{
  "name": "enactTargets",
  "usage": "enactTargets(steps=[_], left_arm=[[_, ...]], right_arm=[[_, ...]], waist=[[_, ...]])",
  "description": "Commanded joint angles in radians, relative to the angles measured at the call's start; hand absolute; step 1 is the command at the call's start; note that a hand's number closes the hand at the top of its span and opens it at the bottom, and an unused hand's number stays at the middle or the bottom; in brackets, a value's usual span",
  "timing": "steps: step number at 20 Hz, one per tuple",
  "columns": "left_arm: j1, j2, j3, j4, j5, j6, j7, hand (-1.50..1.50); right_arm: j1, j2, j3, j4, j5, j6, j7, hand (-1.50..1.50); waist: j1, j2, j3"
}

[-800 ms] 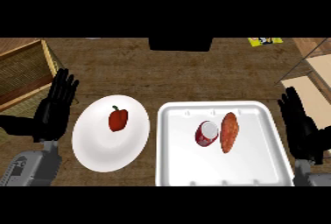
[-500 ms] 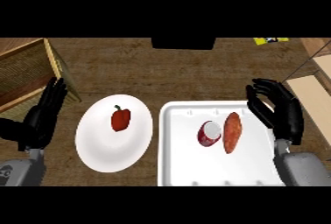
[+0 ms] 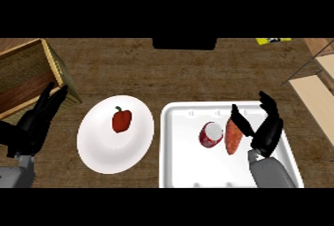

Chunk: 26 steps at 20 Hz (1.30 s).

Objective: Pick the sweet potato from the tray and place it in the tiered shelf

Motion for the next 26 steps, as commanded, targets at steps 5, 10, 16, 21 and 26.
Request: enactTargets(steps=[5, 10, 16, 21, 26], left_arm=[[0.066, 0.009, -0.011, 0.029, -0.02, 0.031, 0.076, 0.0], [0.084, 0.025, -0.006, 0.007, -0.006, 0.017, 0.095, 0.0], [0.09, 0.032, -0.006, -0.013, -0.005, 0.01, 0.093, 0.0], [0.076, 0.03, -0.006, 0.0, -0.006, 0.021, 0.125, 0.0], [0.109, 0.045, 0.017, -0.005, 0.004, 0.019, 0.133, 0.0]], right_arm=[[-0.045, 0.081, 0.02, 0.237, 0.345, -0.111, 0.285, -1.5], [-0.081, 0.067, 0.008, 0.315, 0.45, 0.064, 0.487, -1.5], [-0.158, 0.049, 0.075, 0.388, 0.513, 0.418, 0.737, -1.5], [-0.272, 0.058, 0.138, 0.375, 0.579, 0.697, 0.982, -1.5], [-0.361, 0.054, 0.157, 0.283, 0.581, 0.957, 1.173, -1.5]], waist=[[-0.015, 0.005, -0.018], [-0.012, 0.002, -0.023], [0.007, 0.003, -0.021], [-0.018, -0.006, -0.017], [-0.04, -0.016, -0.01]])
